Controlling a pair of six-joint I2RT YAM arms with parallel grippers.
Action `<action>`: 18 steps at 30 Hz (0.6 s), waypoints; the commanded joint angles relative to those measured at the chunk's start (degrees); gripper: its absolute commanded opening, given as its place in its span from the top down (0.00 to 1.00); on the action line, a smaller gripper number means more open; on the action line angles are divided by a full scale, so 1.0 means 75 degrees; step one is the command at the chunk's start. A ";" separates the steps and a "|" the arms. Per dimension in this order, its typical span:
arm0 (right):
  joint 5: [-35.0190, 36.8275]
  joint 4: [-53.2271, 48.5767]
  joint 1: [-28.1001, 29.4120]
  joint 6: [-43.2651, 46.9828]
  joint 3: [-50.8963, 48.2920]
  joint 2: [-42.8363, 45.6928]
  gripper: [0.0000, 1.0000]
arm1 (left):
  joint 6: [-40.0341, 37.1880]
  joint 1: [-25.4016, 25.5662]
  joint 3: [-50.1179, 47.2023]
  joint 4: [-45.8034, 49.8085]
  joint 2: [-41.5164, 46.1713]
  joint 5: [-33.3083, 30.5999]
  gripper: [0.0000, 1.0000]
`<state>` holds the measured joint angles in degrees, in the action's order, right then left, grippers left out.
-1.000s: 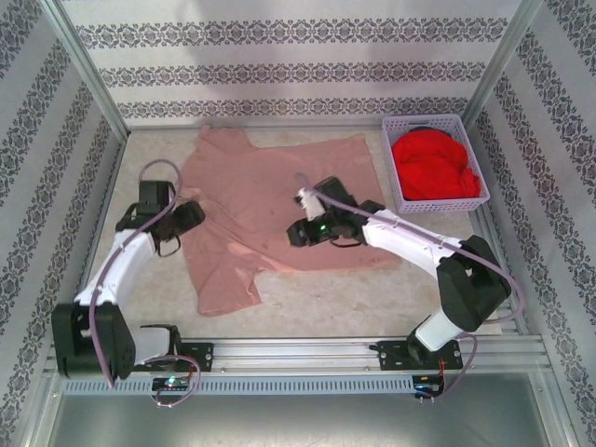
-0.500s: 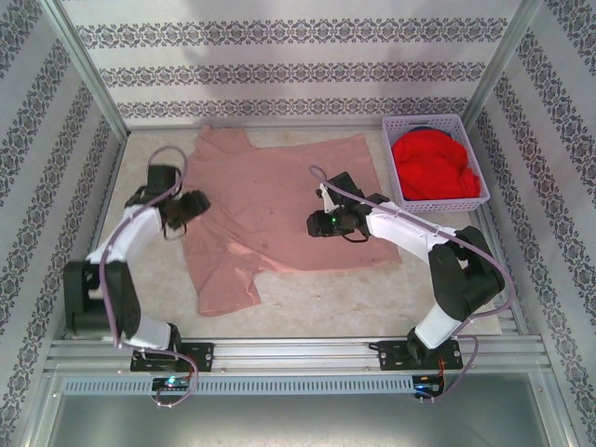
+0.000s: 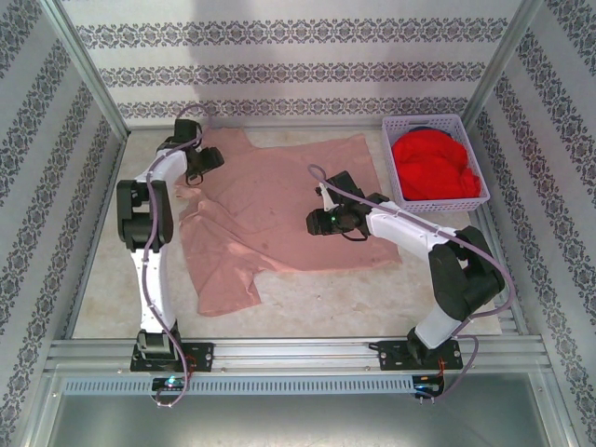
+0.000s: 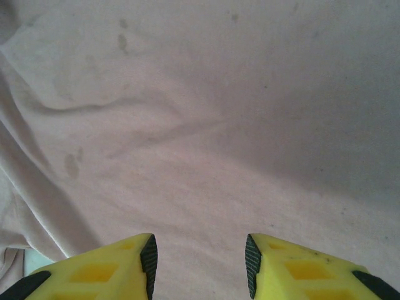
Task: Fold the inside-out t-shirt
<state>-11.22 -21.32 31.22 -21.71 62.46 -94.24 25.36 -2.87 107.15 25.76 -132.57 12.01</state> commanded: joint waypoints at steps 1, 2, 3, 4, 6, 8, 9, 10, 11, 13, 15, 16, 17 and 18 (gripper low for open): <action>0.0233 -0.0015 -0.0073 0.0049 0.0023 0.0040 0.55 | -0.0304 -0.0103 0.1252 0.1046 -0.0745 0.0175 0.32; 0.0244 -0.0022 -0.0073 0.0044 0.0030 0.0038 0.56 | -0.0302 -0.0097 0.1539 0.1149 -0.0961 0.0233 0.32; 0.0261 -0.0045 -0.0073 0.0014 0.0040 0.0027 0.55 | -0.0285 -0.0107 0.1933 0.1364 -0.1236 0.0273 0.32; 0.0278 -0.0072 -0.0073 0.0001 0.0051 0.0032 0.55 | -0.0321 -0.0097 0.2341 0.1559 -0.1509 0.0355 0.32; 0.0333 -0.0095 -0.0061 0.0000 0.0045 0.0052 0.55 | -0.0317 -0.0097 0.3127 0.1995 -0.2004 0.0436 0.32; 0.0380 -0.0113 -0.0061 -0.0028 0.0064 0.0090 0.55 | -0.0361 -0.0077 0.4022 0.2410 -0.2552 0.0543 0.32; 0.0403 -0.0142 -0.0061 -0.0031 0.0072 0.0096 0.55 | -0.0385 -0.0064 0.4372 0.2531 -0.2762 0.0551 0.32; 0.0435 -0.0143 -0.0051 -0.0043 0.0081 0.0118 0.55 | -0.0370 -0.0062 0.4769 0.2622 -0.2991 0.0633 0.32; 0.0464 -0.0157 -0.0050 -0.0043 0.0079 0.0137 0.55 | -0.0358 -0.0062 0.5194 0.2717 -0.3229 0.0728 0.32; 0.0509 -0.0200 -0.0050 -0.0044 0.0111 0.0166 0.55 | -0.0316 -0.0050 0.5759 0.2770 -0.3529 0.0757 0.31; 0.0546 -0.0273 -0.0038 -0.0017 0.0144 0.0195 0.55 | -0.0217 -0.0062 0.5928 0.2560 -0.3661 0.0742 0.31; 0.0570 -0.0286 -0.0038 -0.0007 0.0150 0.0212 0.55 | -0.0161 -0.0062 0.5937 0.2385 -0.3724 0.0751 0.31; 0.0593 -0.0324 -0.0038 0.0001 0.0161 0.0235 0.55 | -0.0127 -0.0073 0.6026 0.2271 -0.3817 0.0787 0.31; 0.0622 -0.0342 -0.0039 0.0022 0.0179 0.0254 0.55 | -0.0091 -0.0066 0.6198 0.2236 -0.3938 0.0837 0.30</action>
<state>-8.34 -22.24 31.22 -21.74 62.50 -94.17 24.18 -3.07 151.22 40.75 -158.78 16.99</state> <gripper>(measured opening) 0.451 0.695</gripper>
